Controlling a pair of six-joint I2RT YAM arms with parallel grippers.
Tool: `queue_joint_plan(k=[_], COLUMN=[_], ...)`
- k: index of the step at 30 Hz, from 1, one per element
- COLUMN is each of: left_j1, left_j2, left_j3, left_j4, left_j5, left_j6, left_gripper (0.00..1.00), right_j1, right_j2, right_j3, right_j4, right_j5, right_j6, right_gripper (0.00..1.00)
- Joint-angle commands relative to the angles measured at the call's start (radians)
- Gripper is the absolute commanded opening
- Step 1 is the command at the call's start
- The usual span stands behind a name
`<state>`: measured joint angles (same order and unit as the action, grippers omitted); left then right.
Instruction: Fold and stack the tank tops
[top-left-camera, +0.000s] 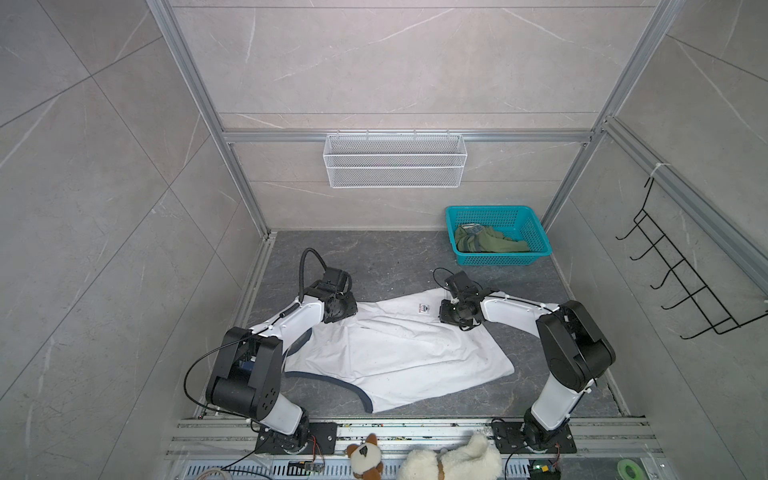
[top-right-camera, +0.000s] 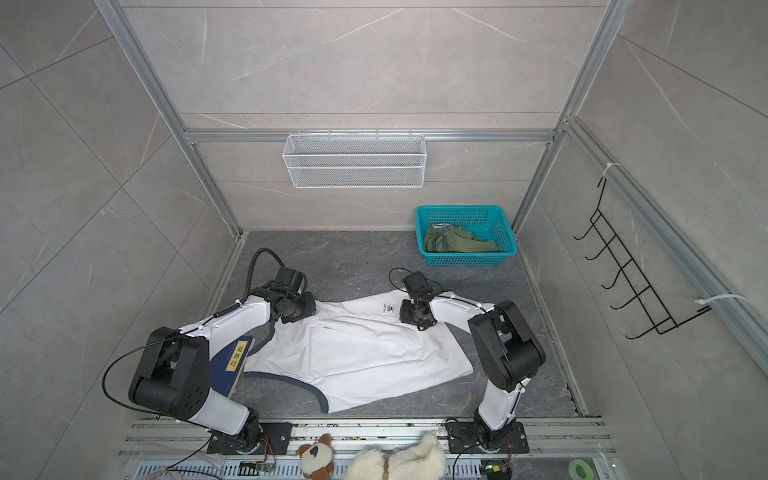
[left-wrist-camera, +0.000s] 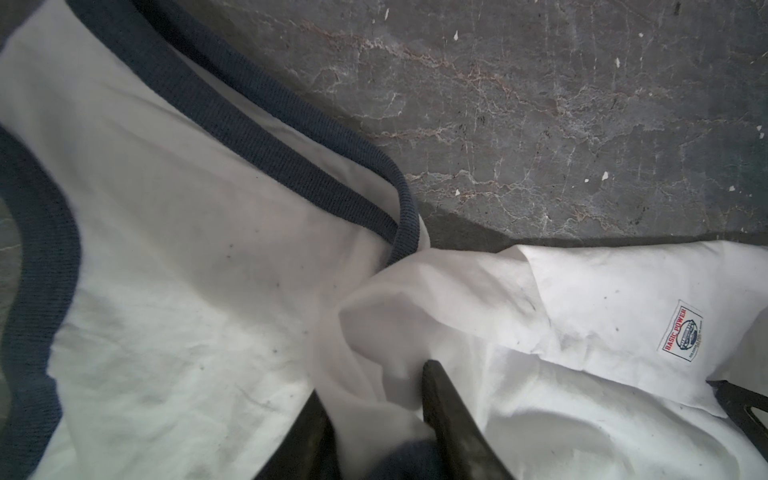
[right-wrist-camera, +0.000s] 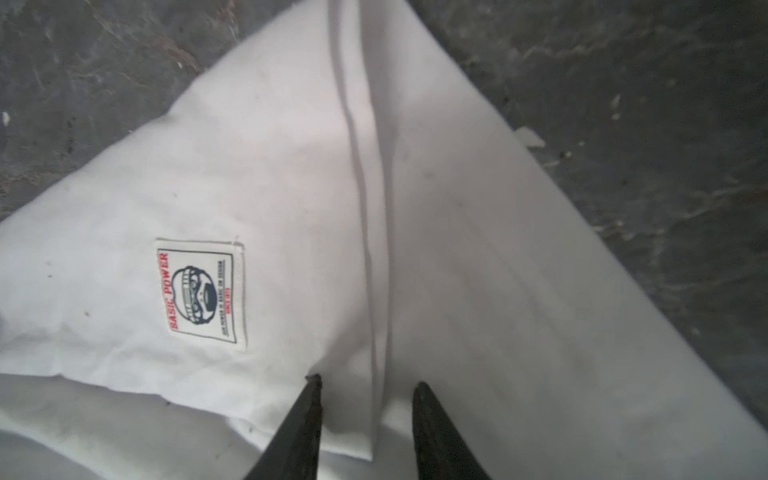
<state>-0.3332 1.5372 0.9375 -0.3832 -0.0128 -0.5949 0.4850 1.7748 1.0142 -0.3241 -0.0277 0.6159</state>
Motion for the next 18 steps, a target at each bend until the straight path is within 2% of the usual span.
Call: queue_joint_plan(k=[1,5,10,14,18], left_j1=[-0.004,-0.007,-0.007,-0.008,-0.015], left_j2=[-0.037,-0.04,-0.038,-0.043,-0.043], left_j3=[-0.006,-0.008,-0.002,0.007,0.032], left_j4=[0.025,0.028,0.03,0.033,0.033], left_j5=[0.026,0.032,0.038,0.054,0.073], left_j6=[0.002,0.009,0.027,0.047,0.083], left_gripper=[0.33,0.32,0.31,0.3,0.27], right_j1=[0.016,0.022,0.02,0.006,-0.054], right_j2=[0.02,0.014,-0.032,-0.128,-0.232], right_j3=[0.014,0.017,0.029,0.037,0.04], right_j4=[-0.035,-0.038,-0.05,-0.094,-0.137], right_j5=[0.001,0.007,0.035,0.158,0.256], right_j6=[0.012,0.007,-0.005,-0.021,-0.045], right_gripper=[0.32,0.22,0.0,0.0,0.0])
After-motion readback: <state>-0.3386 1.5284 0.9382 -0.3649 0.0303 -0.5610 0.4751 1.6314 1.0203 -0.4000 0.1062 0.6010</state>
